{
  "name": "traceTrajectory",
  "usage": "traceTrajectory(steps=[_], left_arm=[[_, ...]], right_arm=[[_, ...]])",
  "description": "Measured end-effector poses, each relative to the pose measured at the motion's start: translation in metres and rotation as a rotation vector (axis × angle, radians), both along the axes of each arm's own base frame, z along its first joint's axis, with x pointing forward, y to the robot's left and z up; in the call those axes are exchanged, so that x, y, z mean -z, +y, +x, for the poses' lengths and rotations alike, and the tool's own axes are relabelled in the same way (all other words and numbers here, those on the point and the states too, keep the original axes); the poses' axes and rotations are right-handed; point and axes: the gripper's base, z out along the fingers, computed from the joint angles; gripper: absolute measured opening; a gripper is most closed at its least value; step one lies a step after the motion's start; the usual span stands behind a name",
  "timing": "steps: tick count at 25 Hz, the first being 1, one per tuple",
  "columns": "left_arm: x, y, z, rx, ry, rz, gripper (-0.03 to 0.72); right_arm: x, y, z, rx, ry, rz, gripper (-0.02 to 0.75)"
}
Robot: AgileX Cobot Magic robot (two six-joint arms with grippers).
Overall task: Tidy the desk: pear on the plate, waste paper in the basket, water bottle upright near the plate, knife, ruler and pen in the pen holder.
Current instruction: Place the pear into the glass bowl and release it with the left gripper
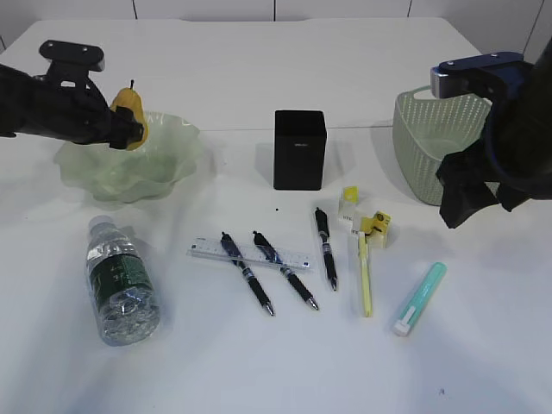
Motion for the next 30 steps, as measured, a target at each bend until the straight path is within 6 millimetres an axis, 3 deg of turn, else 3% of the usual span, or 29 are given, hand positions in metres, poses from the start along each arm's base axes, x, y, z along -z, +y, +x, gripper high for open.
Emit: traceTrajectory(steps=[8,16,30], left_arm=[[0.022,-0.002,0.016,-0.01,0.018,-0.008,0.491],[0.037,-0.002,0.018,-0.015,0.047,-0.005,0.491],[0.04,-0.002,0.018,-0.018,0.052,-0.004,0.505]], right_arm=[[0.0,0.0,0.0,-0.002,-0.002,-0.006,0.572],[0.0,-0.002,0.001,-0.008,-0.01,-0.023,0.572],[0.0,-0.002,0.001,-0.008,-0.01,-0.023,0.571]])
